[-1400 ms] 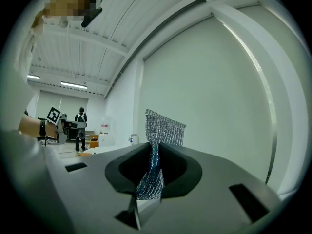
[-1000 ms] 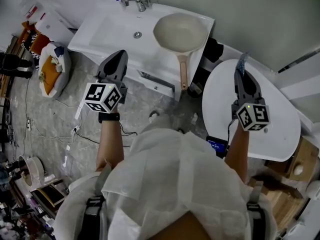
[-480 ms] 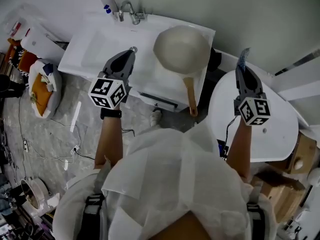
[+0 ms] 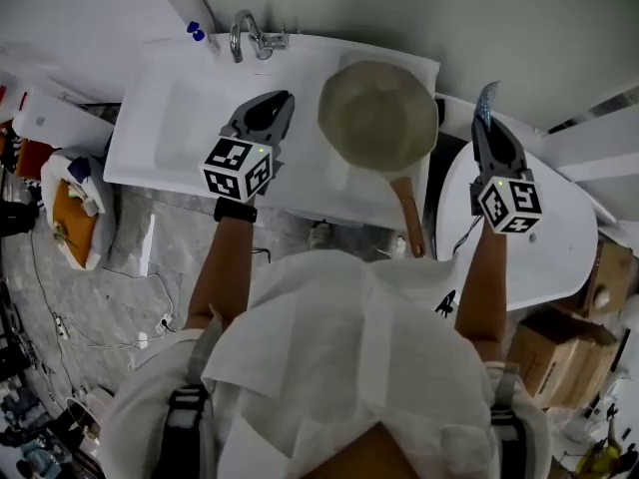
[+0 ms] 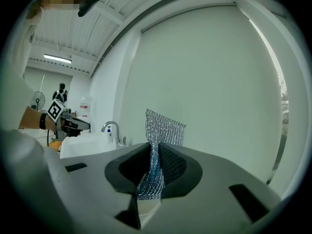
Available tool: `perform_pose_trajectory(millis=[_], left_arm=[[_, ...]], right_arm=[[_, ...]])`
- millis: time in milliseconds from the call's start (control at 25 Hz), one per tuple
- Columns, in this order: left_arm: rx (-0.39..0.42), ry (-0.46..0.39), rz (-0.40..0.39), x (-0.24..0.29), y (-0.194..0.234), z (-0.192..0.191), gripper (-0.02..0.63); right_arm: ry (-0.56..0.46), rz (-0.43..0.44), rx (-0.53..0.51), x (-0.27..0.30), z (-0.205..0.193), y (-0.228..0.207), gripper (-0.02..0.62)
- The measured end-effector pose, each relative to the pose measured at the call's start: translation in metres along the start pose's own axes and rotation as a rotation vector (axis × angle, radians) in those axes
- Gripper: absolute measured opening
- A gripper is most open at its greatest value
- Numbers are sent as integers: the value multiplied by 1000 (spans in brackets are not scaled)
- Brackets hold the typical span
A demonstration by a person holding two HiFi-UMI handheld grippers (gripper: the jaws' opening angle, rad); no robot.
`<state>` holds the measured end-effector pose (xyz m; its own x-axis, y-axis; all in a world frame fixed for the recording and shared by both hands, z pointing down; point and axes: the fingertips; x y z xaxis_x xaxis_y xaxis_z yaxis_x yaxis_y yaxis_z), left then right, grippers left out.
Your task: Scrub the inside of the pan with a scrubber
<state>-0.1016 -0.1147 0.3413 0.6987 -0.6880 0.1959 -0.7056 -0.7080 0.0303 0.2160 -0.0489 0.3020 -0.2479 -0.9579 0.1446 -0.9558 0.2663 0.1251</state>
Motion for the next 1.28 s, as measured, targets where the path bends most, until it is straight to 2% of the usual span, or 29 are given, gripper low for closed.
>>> perform_pose_trajectory(millis=[120, 240, 320, 600, 880, 1120, 1200, 1280], left_arm=[[6, 40, -46, 24, 8, -14, 21], [1, 87, -82, 46, 13, -30, 54], [-4, 127, -90, 60, 15, -42, 100], [-60, 308, -106, 98, 12, -99, 170], [-58, 446, -80, 123, 8, -140, 179], [-71, 530, -103, 139, 5, -162, 181], [-65, 559, -96, 142, 5, -169, 167], [-55, 568, -74, 143, 10, -171, 112]], right_arm=[[32, -9, -5, 21, -7, 8, 48], [69, 4, 10, 42, -18, 17, 48], [102, 29, 12, 58, -29, 24, 48], [253, 155, 14, 126, -83, 49, 48], [395, 227, 21, 177, -142, 66, 48], [520, 209, 23, 205, -184, 71, 48], [552, 201, 26, 211, -194, 73, 48], [576, 198, 23, 217, -201, 77, 48]])
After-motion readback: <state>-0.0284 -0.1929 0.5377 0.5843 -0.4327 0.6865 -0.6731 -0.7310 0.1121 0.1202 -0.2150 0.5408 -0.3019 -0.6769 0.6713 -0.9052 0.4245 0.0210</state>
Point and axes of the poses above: the fingertips, and each gripper's own axes: x forward along the fingers, y to its left, z out of its top
